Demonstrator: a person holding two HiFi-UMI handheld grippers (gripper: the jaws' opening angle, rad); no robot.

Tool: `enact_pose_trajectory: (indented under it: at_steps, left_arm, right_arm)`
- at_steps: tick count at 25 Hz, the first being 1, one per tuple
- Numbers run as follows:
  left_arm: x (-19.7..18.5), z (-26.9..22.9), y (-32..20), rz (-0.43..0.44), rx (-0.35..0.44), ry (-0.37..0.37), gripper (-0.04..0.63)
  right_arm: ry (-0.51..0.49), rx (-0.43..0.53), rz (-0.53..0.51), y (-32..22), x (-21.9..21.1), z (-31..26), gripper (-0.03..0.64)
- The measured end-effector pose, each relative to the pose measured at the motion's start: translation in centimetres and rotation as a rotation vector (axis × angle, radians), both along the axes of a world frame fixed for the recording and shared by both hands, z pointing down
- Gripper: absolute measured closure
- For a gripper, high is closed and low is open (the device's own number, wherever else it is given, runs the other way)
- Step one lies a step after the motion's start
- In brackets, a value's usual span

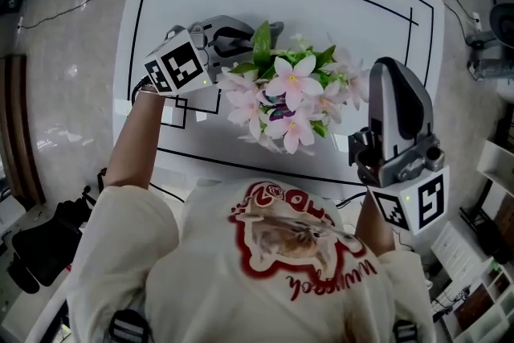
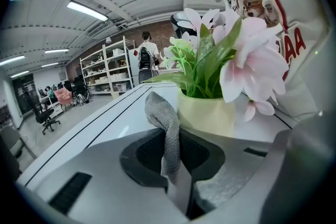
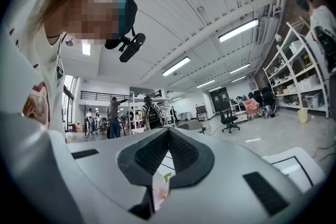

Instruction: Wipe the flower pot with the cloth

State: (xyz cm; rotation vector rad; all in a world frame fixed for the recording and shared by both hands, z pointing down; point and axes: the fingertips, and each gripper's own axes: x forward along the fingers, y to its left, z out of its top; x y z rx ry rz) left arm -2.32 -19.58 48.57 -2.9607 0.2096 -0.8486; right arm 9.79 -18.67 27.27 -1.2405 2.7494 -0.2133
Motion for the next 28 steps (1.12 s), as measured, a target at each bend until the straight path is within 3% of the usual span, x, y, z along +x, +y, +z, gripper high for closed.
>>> enact_pose_trajectory:
  at_steps: [28]
  left_arm:
    - [-1.7,0.5,2.2,-0.192,0.015,-0.043,0.538]
  right_arm:
    - [-0.014,0.012,-0.135,2.3,-0.1,0.0,0.617]
